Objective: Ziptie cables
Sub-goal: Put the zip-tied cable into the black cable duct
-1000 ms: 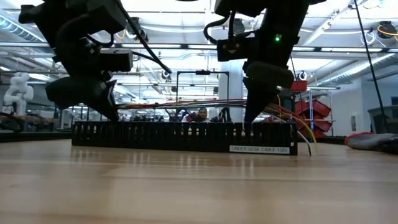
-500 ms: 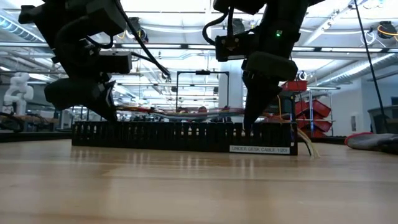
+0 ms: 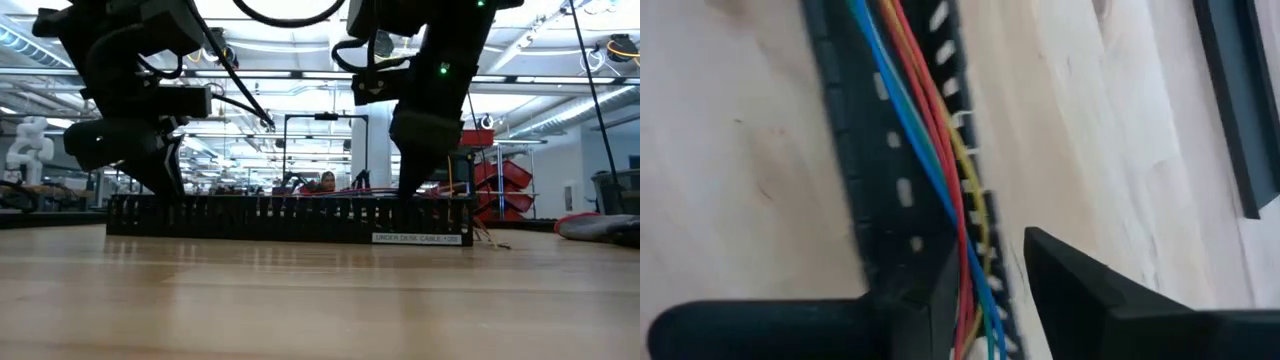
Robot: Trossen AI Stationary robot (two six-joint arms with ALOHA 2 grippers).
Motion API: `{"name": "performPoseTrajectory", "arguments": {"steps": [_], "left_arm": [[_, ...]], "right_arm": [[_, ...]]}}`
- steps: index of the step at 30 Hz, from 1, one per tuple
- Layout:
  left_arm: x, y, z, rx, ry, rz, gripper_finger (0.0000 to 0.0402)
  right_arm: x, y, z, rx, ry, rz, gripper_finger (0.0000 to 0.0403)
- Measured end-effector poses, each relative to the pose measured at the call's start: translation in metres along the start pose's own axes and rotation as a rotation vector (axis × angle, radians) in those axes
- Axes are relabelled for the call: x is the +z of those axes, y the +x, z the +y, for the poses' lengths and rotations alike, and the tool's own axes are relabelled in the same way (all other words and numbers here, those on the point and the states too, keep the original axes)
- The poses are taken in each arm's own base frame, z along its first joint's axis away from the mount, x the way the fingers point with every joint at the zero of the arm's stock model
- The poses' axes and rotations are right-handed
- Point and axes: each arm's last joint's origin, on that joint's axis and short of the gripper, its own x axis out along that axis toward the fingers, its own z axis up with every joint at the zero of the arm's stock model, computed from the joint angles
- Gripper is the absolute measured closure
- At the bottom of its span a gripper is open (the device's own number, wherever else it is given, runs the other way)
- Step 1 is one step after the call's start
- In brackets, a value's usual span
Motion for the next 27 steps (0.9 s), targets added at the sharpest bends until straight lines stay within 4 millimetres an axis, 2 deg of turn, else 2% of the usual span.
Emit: {"name": "performPoseTrajectory", "arguments": {"steps": [11, 17, 22, 27], "left_arm": [[0.000, -0.001, -0.002, -0.011, 0.000, -0.001, 0.0319], [0.003, -0.003, -0.002, -0.016, -0.043, -0.016, 0.0319], [0.010, -0.008, -0.004, -0.027, -0.056, -0.046, 0.0319], [0.012, -0.008, -0.004, -0.032, -0.089, -0.061, 0.0319]], "right_arm": [[-0.006, -0.007, 0.013, 0.057, -0.016, 0.003, 0.0291], [-0.005, -0.009, 0.011, -0.049, -0.016, -0.063, 0.0283], [-0.003, -0.026, 0.002, -0.079, 0.051, -0.127, 0.0283], [-0.009, -0.056, 0.000, -0.042, 0.126, -0.212, 0.0294]]}}
